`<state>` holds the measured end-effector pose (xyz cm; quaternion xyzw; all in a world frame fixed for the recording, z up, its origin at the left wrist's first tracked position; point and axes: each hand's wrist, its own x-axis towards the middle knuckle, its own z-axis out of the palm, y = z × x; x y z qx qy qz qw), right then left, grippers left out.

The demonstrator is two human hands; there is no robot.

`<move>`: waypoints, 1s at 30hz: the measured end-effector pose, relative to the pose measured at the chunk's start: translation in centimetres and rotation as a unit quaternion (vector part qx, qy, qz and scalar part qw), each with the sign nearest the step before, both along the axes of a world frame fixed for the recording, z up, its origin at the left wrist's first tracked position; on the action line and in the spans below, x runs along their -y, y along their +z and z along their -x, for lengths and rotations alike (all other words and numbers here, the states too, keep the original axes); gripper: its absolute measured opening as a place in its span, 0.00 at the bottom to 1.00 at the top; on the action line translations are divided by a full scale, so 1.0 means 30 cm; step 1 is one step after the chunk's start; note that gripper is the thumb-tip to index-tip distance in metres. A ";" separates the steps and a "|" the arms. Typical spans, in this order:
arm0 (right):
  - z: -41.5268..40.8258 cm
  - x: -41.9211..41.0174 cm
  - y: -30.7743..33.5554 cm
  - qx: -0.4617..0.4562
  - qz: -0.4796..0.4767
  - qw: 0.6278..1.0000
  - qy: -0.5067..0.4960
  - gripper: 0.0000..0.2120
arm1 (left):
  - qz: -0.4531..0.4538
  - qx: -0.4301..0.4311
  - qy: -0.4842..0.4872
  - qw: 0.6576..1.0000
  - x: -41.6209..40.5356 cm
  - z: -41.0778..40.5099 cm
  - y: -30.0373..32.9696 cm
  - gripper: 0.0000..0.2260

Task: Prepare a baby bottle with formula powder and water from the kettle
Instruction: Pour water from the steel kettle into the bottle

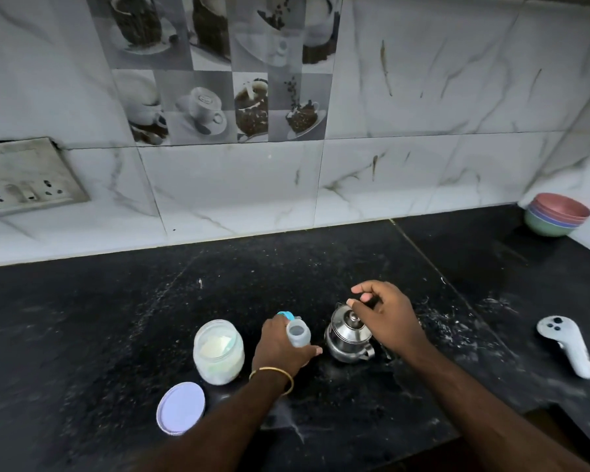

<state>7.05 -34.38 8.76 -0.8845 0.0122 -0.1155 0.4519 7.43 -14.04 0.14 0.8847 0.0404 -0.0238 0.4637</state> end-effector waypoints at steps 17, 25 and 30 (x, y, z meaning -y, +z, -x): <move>0.040 0.099 -0.069 -0.108 -0.114 0.988 -0.009 0.08 | 0.040 0.051 -0.034 0.997 -0.036 0.038 -0.039 0.28; 0.109 0.112 -0.149 -0.164 -0.154 0.973 -0.053 0.07 | 0.097 0.035 -0.019 0.995 -0.017 0.051 -0.041 0.36; 0.164 0.077 -0.178 -0.265 -0.171 0.948 -0.052 0.15 | 0.103 0.025 -0.031 0.994 -0.033 0.045 -0.032 0.19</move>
